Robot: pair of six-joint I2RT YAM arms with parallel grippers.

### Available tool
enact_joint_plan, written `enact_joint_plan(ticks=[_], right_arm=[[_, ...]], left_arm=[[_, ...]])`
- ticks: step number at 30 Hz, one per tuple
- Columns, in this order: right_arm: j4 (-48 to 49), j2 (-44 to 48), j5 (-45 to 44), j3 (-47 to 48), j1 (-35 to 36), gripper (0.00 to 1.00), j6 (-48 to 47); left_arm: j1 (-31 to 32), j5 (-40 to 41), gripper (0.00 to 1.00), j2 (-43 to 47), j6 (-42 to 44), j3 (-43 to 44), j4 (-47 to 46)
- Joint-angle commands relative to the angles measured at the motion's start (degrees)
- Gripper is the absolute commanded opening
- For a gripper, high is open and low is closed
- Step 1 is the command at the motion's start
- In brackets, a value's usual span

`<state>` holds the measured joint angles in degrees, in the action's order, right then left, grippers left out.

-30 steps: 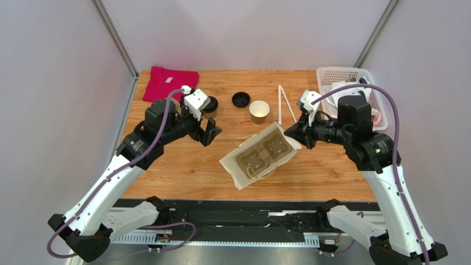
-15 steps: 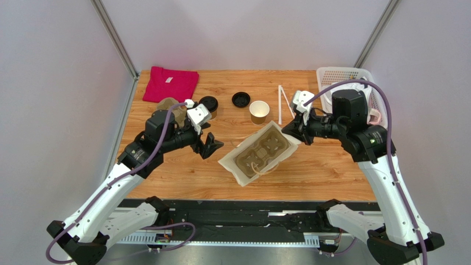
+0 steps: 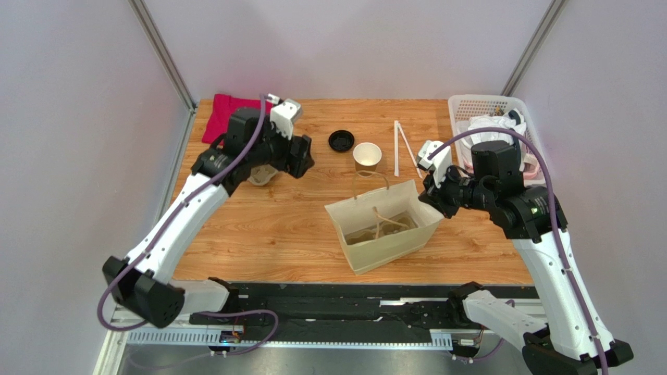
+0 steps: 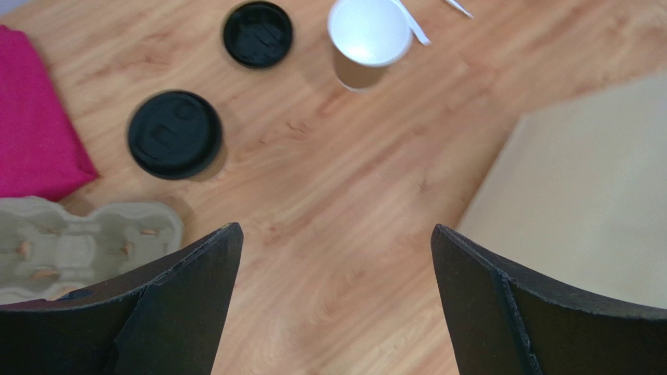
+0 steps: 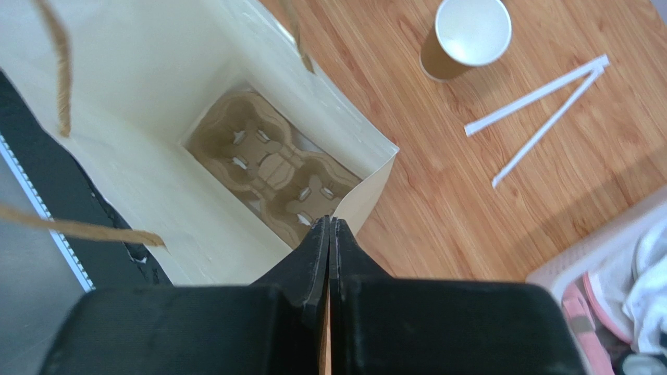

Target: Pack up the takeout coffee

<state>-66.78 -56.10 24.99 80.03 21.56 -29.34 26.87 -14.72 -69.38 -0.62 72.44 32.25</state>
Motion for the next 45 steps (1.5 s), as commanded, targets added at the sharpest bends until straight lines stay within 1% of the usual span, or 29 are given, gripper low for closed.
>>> enact_joint_plan(ticks=[1, 2, 3, 4, 5, 6, 8, 9, 11, 12, 14, 15, 17, 18, 22, 24, 31, 38, 45], right_arm=[[-2.12, 1.78, -6.27, -0.31, -0.2, 0.01, 2.97], [-2.73, 1.78, -6.45, -0.14, -0.2, 0.05, 3.32], [-2.91, 1.52, -6.45, -0.22, -0.2, 0.13, 3.59], [-3.0, 1.43, -6.54, -0.05, -0.12, 0.17, 3.85], [-3.26, 1.25, -6.88, 0.04, -0.2, 0.2, 4.38], [-3.53, 1.17, -6.71, 0.13, -0.2, 0.26, 4.64], [-3.7, 0.81, -6.71, 0.39, -0.2, 0.31, 5.17], [-3.88, 0.81, -6.71, 0.39, -0.2, 0.35, 5.7], [-4.05, 0.81, -7.15, 0.22, -0.2, 0.39, 6.23], [-3.88, 0.73, -7.41, 0.21, -0.2, 0.45, 6.66], [-4.06, 1.07, -8.2, 0.3, -0.2, 0.53, 7.02], [-4.06, 1.16, -8.29, 0.65, -0.2, 0.62, 7.28], [-4.06, 1.25, -8.91, 1.0, -0.21, 0.71, 7.81], [-4.14, 1.17, -9.08, 1.27, -0.2, 0.79, 7.9], [-5.02, -0.24, -10.23, 2.85, -0.2, 0.89, 7.99], [-5.55, -1.03, -10.58, 3.55, -0.29, 0.97, 8.07], [-5.81, -2.61, -11.28, 5.4, -0.2, 0.99, 8.6], [-6.34, -4.19, -12.6, 6.45, -0.2, 1.0, 10.18], [-6.87, -4.64, -12.51, 7.6, -0.2, 1.0, 9.75]], left_arm=[[-2.26, 5.66, 0.99, -12.83, 0.0, 15.92, 10.7], [-2.44, 7.76, 0.99, -15.14, 0.53, 18.41, 12.64], [-2.87, 8.47, 0.99, -17.25, 2.54, 20.52, 15.1], [-3.05, 9.52, 0.99, -20.76, 3.6, 23.59, 15.91], [-3.23, 10.23, 0.99, -22.53, 4.48, 25.19, 16.87], [-3.49, 10.93, 0.99, -24.29, 5.62, 26.94, 18.71], [-4.63, 11.99, 0.99, -28.95, 5.9, 31.51, 20.39], [-4.98, 12.87, 0.99, -31.57, 5.81, 34.14, 21.53], [-6.3, 14.63, 0.99, -34.66, 6.16, 36.96, 23.02], [-6.65, 14.63, 0.99, -37.81, 6.33, 40.37, 25.3], [-8.32, 13.06, 0.99, -40.2, 7.04, 42.77, 27.15], [-8.94, 12.7, 0.99, -41.78, 7.13, 44.17, 27.16], [-10.34, 10.51, 0.98, -42.76, 8.44, 44.8, 26.55], [-10.52, 10.24, 0.98, -43.98, 8.79, 45.67, 26.29], [-10.96, 9.45, 0.99, -47.15, 10.81, 47.87, 26.9], [-10.96, 8.84, 0.99, -48.56, 12.48, 48.23, 26.81], [-11.23, 3.83, 0.99, -50.85, 15.65, 49.28, 25.49], [-11.23, 2.77, 0.99, -54.98, 16.26, 52.27, 26.64], [-11.23, 2.42, 0.99, -56.3, 16.79, 51.22, 25.14]])
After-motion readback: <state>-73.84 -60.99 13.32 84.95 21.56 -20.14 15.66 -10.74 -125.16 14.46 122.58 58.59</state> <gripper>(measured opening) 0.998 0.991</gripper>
